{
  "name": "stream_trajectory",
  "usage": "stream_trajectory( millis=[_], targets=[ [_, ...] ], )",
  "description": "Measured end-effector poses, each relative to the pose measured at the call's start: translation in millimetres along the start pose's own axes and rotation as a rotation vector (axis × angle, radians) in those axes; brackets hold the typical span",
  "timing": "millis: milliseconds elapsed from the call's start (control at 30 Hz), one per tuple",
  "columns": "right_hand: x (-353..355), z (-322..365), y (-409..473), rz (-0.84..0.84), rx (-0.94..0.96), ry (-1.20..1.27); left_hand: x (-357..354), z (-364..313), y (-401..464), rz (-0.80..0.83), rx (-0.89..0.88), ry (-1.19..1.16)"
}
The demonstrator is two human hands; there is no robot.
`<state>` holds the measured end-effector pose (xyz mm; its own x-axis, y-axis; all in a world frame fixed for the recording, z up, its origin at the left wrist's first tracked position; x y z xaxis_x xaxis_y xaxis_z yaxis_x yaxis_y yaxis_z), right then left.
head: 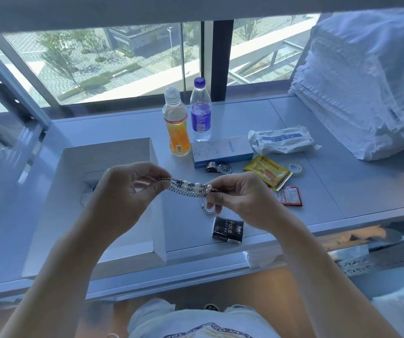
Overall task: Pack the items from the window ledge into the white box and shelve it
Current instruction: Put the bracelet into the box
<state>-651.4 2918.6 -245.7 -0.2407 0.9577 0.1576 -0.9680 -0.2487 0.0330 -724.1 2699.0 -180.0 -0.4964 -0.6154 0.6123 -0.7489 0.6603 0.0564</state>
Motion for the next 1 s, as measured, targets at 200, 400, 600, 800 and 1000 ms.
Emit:
stream_trajectory(
  millis=[200, 400, 600, 800, 1000],
  targets=[
    [-20, 18, 23, 0.006, -0.061, -0.139, 33, 20, -9, 0.013, -0.026, 0.039],
    [-50, 38, 78, 0.054, -0.137, -0.371, 81, 62, -17, -0.035, 0.029, 0.124],
    [-83, 49, 152, 0.117, -0.159, -0.663, 121, 104, -11, -0.067, 0.046, 0.344],
    [-99, 28, 208, 0.147, -0.256, -0.942, 128, 142, 8, 0.019, 0.118, 0.5],
    [-107, 5, 234, 0.146, -0.302, -1.213, 110, 169, 33, 0.12, 0.172, 0.722]
  ],
)
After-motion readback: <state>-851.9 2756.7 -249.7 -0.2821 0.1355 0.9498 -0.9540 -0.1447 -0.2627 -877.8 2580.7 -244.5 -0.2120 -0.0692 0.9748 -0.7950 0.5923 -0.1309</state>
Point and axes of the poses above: each hand's wrist, its own y-axis towards the middle knuckle, its own x-axis out of the back of the hand, z = x × y, the point moved 6 cm from there along y, towards the middle knuckle, and after that the axes turned 13 degrees about z, right-handed, at the moved point
